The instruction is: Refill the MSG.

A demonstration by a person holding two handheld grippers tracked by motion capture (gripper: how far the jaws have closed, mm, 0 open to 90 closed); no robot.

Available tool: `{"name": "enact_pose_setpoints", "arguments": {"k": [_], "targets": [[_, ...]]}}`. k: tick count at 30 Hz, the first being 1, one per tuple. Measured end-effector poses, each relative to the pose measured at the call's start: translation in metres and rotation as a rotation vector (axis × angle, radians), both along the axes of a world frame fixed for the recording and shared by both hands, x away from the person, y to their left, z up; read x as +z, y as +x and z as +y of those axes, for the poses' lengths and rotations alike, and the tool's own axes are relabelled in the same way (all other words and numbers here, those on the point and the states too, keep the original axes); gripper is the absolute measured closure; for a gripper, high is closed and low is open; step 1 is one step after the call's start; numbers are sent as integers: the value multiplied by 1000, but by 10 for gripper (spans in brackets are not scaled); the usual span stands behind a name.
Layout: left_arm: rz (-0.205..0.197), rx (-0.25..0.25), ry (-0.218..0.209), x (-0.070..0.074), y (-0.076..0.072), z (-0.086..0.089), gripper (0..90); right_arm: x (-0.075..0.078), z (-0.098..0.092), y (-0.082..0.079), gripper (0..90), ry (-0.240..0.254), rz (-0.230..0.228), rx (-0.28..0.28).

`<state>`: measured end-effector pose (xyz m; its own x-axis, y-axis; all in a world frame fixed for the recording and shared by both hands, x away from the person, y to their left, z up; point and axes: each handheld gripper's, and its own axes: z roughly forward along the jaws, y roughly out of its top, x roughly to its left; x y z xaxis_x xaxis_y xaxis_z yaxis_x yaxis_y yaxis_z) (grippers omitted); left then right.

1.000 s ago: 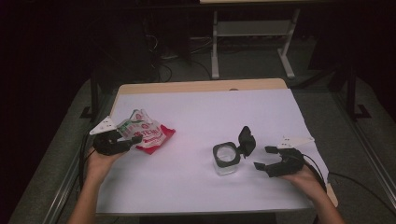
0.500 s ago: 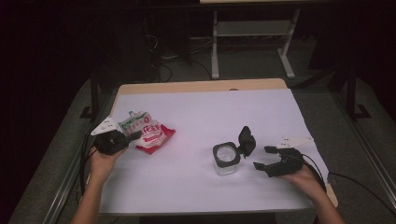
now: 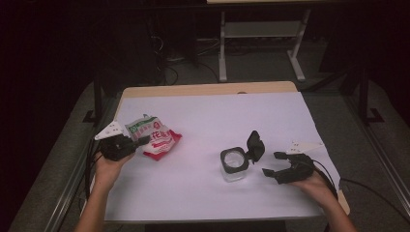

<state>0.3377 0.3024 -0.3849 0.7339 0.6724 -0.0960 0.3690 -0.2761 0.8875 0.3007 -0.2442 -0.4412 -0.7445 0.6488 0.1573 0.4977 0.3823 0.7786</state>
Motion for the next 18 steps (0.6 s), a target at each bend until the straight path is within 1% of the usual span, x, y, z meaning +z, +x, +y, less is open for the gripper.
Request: {"name": "enact_pose_setpoints", "arguments": {"k": [1, 3, 4, 5, 7, 8, 9, 11, 12, 15, 17, 18], "targets": [[0, 0, 0, 0, 0, 0, 900, 0, 0, 0, 156, 0, 0, 0], [-5, -5, 15, 6, -1, -6, 900, 0, 0, 0, 156, 0, 0, -1], [-10, -19, 14, 11, -2, -13, 900, 0, -1, 0, 156, 4, -1, -3], [-11, -18, 5, 13, -2, -16, 900, 0, -1, -1, 156, 3, 2, -3], [-10, -22, 6, 16, -2, -19, 900, 0, -1, -1, 156, 1, 0, -3], [-12, -21, 10, 18, -2, -22, 900, 0, -1, -1, 156, 2, -1, -4], [-17, -22, 5, 20, -2, -24, 900, 1, -3, -2, 156, 6, -5, -5], [-24, -35, 2, 27, -2, -29, 900, 2, -4, -4, 158, 12, -5, -9], [-24, -35, 2, 27, -2, -29, 900, 2, -4, -4, 158, 12, -5, -9], [-18, -45, -2, 35, -3, -32, 900, 4, -7, -7, 161, 22, -5, -12], [-24, -56, -13, 41, -3, -35, 900, 6, -11, -13, 191, 21, -9, -15], [-24, -56, -13, 41, -3, -35, 900, 7, -12, -15, 203, 22, -9, -18]]}}
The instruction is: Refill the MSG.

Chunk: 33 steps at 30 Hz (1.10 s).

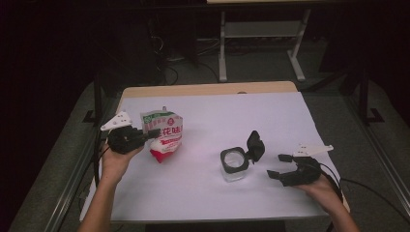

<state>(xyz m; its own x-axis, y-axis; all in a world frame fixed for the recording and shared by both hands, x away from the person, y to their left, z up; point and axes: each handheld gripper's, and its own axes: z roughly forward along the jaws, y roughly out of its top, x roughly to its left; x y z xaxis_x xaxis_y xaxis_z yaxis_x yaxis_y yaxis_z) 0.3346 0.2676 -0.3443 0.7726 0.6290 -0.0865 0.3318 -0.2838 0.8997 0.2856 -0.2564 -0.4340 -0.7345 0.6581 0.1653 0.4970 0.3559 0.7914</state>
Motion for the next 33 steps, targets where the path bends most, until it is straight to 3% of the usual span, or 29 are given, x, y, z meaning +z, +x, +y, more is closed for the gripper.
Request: {"name": "enact_pose_setpoints", "arguments": {"k": [1, 2, 3, 4, 5, 6, 7, 8, 9, 11, 12, 21, 25, 33], "targets": [[-2, -2, -5, 2, -1, -1, 900, 0, 0, 0, 203, 0, 0, 0], [-6, -8, -10, 6, -2, -3, 900, 1, -2, -5, 281, 6, -2, 1], [-6, -8, -10, 6, -2, -3, 900, 1, -2, -5, 281, 6, -2, 1], [-10, -17, -13, 9, -3, -5, 900, 1, -3, -10, 385, 8, -8, -3], [-11, -23, -15, 11, -4, -6, 900, 1, -3, -10, 385, 8, -8, -3], [-4, -28, -20, 15, -5, -9, 900, 1, -3, -14, 517, 9, -8, 2], [-1, -36, -28, 17, -5, -10, 900, 1, -2, -15, 588, 6, 0, 13], [-1, -36, -28, 17, -5, -10, 900, 1, -2, -15, 588, 6, 0, 13], [-8, -52, -33, 20, -7, -13, 900, 1, 1, -18, 732, -1, 6, 38], [-8, -55, -32, 21, -8, -13, 900, 1, 3, -19, 778, -2, 6, 48], [-8, -68, -50, 23, -10, -14, 900, 2, 7, -22, 878, -5, 10, 76], [-17, -97, -66, 30, -17, -20, 900, 7, 32, -33, 896, 13, 1, 202], [-17, -107, -68, 31, -19, -23, 900, 12, 47, -39, 896, 43, -7, 258], [-18, -120, -71, 36, -20, -27, 900, 21, 73, -41, 897, 89, -35, 311]]}}
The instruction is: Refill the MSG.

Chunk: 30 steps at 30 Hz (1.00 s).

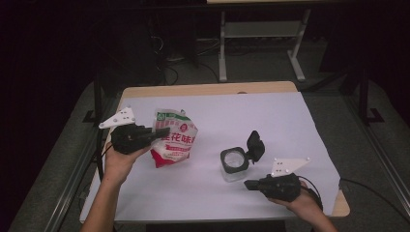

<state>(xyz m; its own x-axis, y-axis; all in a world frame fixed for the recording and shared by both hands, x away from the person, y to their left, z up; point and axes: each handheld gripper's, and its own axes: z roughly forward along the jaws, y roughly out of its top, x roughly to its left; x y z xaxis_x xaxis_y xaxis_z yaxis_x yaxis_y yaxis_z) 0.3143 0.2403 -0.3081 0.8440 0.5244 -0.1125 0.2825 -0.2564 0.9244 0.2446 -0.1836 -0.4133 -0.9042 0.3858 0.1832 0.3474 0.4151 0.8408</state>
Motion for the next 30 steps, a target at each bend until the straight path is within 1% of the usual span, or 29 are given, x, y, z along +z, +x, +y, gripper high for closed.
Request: {"name": "enact_pose_setpoints", "arguments": {"k": [1, 4, 5, 7, 8, 9, 10, 11, 15, 16, 17, 18, 19, 20, 22, 24, 30], "targets": [[2, -3, -1, 1, 0, 0, 900, 0, 0, 0, 897, 0, 0, 0], [2, -11, -3, 2, -1, -2, 900, 5, 12, 0, 897, 13, -20, 0], [0, -10, -8, 3, -1, -2, 900, 7, 16, 1, 897, 17, -35, -8], [-3, -19, -10, 5, -1, -2, 900, 9, 24, 1, 897, 22, -44, -13], [-4, -22, -16, 5, -1, -2, 900, 10, 28, 2, 898, 18, -50, -14], [-5, -28, -15, 8, -1, -2, 900, 12, 36, 4, 898, 16, -55, -14], [-5, -28, -15, 8, -1, -2, 900, 12, 36, 4, 898, 16, -55, -14], [-7, -33, -15, 9, -1, -2, 900, 13, 40, 6, 898, 15, -56, -18], [-9, -46, -18, 14, -2, -3, 900, 18, 60, 12, 898, 19, -84, -44], [-10, -46, -23, 15, -3, -4, 900, 18, 60, 12, 898, 19, -84, -44], [-15, -54, -24, 16, -4, -3, 900, 19, 64, 14, 898, 19, -92, -49], [-13, -57, -35, 16, -4, -3, 900, 20, 68, 15, 898, 20, -89, -50], [-14, -64, -44, 18, -5, -3, 900, 21, 77, 15, 898, 15, -104, -62], [-15, -66, -51, 18, -6, -3, 900, 22, 81, 16, 898, 10, -103, -71], [-16, -72, -51, 19, -7, -3, 900, 22, 85, 17, 898, 7, -110, -77], [-16, -79, -54, 21, -8, -3, 900, 24, 92, 19, 898, 9, -122, -101], [-15, -98, -65, 25, -14, -5, 900, 27, 111, 27, 898, 6, -132, -130]]}}
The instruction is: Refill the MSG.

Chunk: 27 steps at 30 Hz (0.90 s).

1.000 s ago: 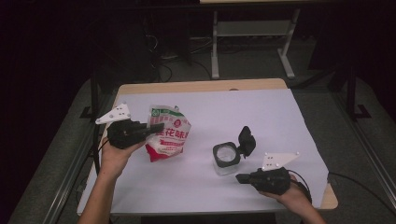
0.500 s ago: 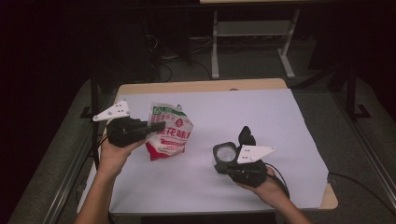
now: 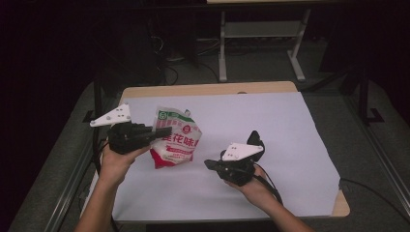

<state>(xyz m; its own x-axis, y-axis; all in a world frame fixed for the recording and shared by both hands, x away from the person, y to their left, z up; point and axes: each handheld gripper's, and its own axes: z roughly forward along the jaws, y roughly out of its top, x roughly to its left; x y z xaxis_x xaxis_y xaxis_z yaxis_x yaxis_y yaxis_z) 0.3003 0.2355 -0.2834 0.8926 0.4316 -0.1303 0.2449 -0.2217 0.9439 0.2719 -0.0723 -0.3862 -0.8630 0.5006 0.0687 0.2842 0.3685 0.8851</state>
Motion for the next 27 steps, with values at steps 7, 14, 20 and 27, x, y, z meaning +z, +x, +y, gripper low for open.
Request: {"name": "enact_pose_setpoints", "arguments": {"k": [7, 14, 20, 27], "targets": [[-9, -18, -2, 4, -5, -2, 900, 2, 17, 9, 898, 17, 0, -64], [-7, -44, -16, 8, -9, -4, 900, -3, 27, 16, 899, 29, 20, -103], [1, -59, -30, 9, -9, -8, 900, -5, 30, 16, 898, 35, 22, -119], [7, -78, -55, 12, -9, -13, 900, -14, 36, 15, 898, 29, 28, -107]]}}
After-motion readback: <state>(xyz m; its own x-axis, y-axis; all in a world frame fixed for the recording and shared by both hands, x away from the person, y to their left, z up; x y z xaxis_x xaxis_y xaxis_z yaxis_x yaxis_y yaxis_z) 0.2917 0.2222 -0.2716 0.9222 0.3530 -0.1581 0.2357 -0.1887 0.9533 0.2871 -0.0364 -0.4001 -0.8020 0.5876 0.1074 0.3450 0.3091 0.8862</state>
